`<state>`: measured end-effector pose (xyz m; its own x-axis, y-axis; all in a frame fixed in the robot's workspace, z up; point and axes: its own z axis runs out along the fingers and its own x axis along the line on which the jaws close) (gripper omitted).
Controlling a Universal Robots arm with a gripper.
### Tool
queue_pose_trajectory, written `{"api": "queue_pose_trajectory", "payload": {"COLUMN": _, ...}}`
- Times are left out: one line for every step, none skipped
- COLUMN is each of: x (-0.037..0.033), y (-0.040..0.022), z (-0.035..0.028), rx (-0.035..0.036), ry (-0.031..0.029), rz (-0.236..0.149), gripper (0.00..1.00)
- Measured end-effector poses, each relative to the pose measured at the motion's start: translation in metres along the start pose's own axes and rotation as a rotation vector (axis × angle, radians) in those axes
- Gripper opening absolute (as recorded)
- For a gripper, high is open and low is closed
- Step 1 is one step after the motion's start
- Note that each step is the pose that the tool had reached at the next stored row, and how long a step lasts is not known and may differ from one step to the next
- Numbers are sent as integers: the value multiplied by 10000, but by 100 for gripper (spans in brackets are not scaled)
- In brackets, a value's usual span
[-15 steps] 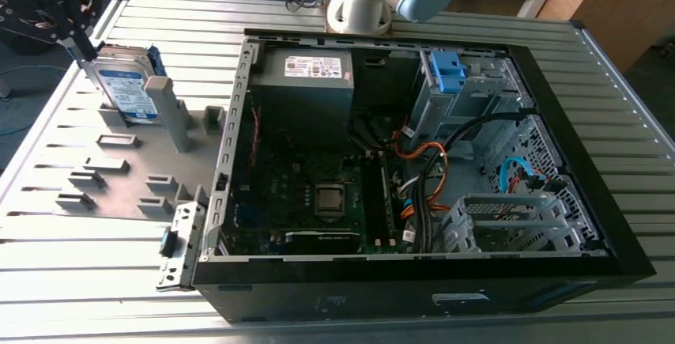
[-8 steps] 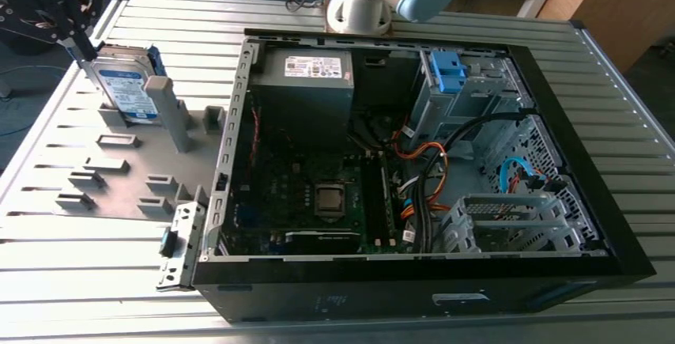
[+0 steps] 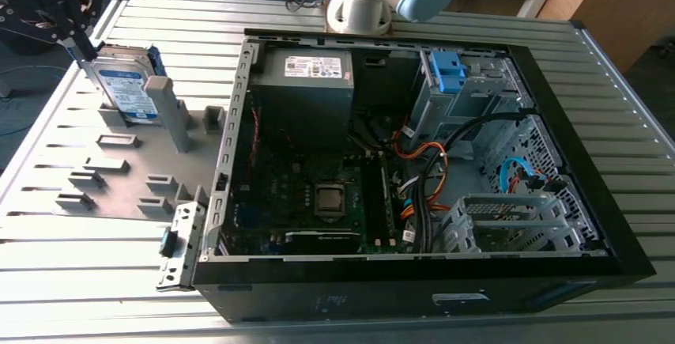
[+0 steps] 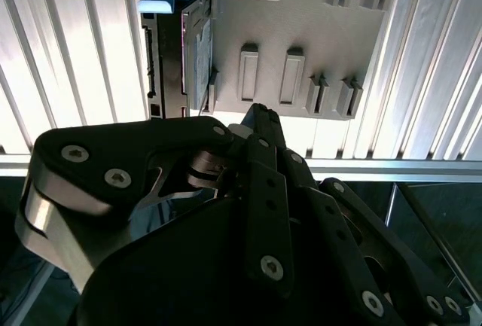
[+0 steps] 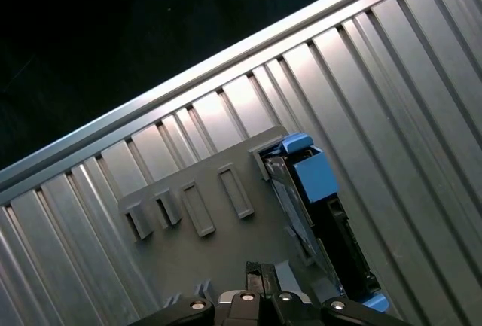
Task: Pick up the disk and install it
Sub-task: 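Pick up the disk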
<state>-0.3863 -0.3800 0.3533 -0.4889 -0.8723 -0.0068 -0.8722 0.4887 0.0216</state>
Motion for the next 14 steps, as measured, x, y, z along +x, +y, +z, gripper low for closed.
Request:
{"api": "queue_pose_trajectory", "payload": {"x": 0, "y": 0, "z": 0, "rx": 0, "ry": 0, "rz": -11, "gripper": 11}}
{"api": "queue_pose_trajectory", "payload": {"x": 0, "y": 0, "z": 0, "rx": 0, "ry": 1, "rz": -23, "gripper": 11}}
{"api": "queue_pose_trajectory", "payload": {"x": 0, "y": 0, "z": 0, "rx": 0, "ry": 1, "rz": -34, "gripper": 11}}
{"api": "queue_pose_trajectory", "payload": {"x": 0, "y": 0, "z": 0, "rx": -1, "ry": 2, "rz": -45, "gripper": 11}}
{"api": "queue_pose_trajectory", "payload": {"x": 0, "y": 0, "z": 0, "rx": -1, "ry": 1, "rz": -56, "gripper": 11}}
{"api": "queue_pose_trajectory", "payload": {"x": 0, "y": 0, "z": 0, "rx": -1, "ry": 2, "rz": -68, "gripper": 11}}
{"api": "queue_pose_trajectory", "payload": {"x": 0, "y": 0, "z": 0, "rx": 0, "ry": 2, "rz": -79, "gripper": 11}}
{"api": "queue_pose_trajectory", "payload": {"x": 0, "y": 0, "z": 0, "rx": -1, "ry": 2, "rz": -89, "gripper": 11}}
{"api": "queue_pose_trajectory", "payload": {"x": 0, "y": 0, "z": 0, "rx": -1, "ry": 3, "rz": -101, "gripper": 11}}
{"api": "queue_pose_trajectory", "payload": {"x": 0, "y": 0, "z": 0, "rx": 0, "ry": 3, "rz": -113, "gripper": 11}}
{"api": "queue_pose_trajectory", "payload": {"x": 0, "y": 0, "z": 0, "rx": 0, "ry": 3, "rz": -124, "gripper": 11}}
{"api": "queue_pose_trajectory", "payload": {"x": 0, "y": 0, "z": 0, "rx": 0, "ry": 4, "rz": -134, "gripper": 11}}
{"api": "queue_pose_trajectory", "payload": {"x": 0, "y": 0, "z": 0, "rx": 0, "ry": 4, "rz": -145, "gripper": 11}}
{"api": "queue_pose_trajectory", "payload": {"x": 0, "y": 0, "z": 0, "rx": -1, "ry": 4, "rz": -156, "gripper": 11}}
